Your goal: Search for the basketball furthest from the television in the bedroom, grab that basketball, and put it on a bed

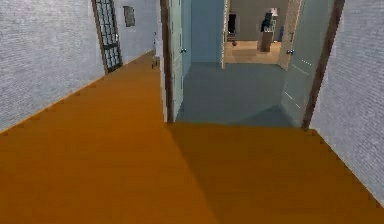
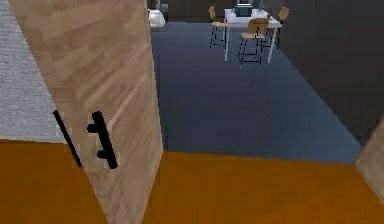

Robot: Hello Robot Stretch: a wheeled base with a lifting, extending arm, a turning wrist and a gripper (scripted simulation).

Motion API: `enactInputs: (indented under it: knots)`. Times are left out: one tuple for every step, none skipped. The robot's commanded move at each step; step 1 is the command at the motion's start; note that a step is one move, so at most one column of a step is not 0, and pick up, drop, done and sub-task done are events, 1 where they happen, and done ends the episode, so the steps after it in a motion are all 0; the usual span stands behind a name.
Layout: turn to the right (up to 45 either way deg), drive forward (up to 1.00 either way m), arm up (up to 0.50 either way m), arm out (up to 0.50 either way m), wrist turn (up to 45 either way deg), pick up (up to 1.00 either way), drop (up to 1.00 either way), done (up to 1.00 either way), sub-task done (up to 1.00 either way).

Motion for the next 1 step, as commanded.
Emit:
enactInputs:
  knots:
    - [3.0,0.00,0.00,0.00,0.0,0.00,0.00,0.00,0.00]
